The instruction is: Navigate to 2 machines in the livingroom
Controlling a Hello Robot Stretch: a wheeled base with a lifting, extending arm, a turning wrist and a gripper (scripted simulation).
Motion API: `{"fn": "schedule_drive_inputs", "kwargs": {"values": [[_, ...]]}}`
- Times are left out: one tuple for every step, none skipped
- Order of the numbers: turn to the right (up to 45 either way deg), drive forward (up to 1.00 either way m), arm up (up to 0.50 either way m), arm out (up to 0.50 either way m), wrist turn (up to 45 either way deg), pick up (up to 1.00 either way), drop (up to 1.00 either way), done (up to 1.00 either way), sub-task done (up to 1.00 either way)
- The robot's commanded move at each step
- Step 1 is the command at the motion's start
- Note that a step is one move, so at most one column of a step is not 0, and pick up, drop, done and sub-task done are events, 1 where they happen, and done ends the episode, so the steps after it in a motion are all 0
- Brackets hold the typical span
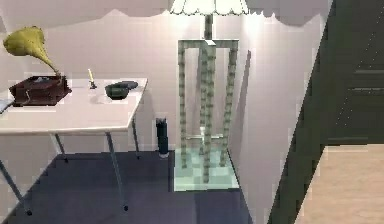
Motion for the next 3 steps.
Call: {"fn": "schedule_drive_inputs", "kwargs": {"values": [[-6.0,0.00,0.00,0.00,0.0,0.00,0.00,0.00,0.00],[0.0,0.50,0.00,0.00,0.0,0.00,0.00,0.00,0.00],[-42.0,0.00,0.00,0.00,0.0,0.00,0.00,0.00,0.00]]}}
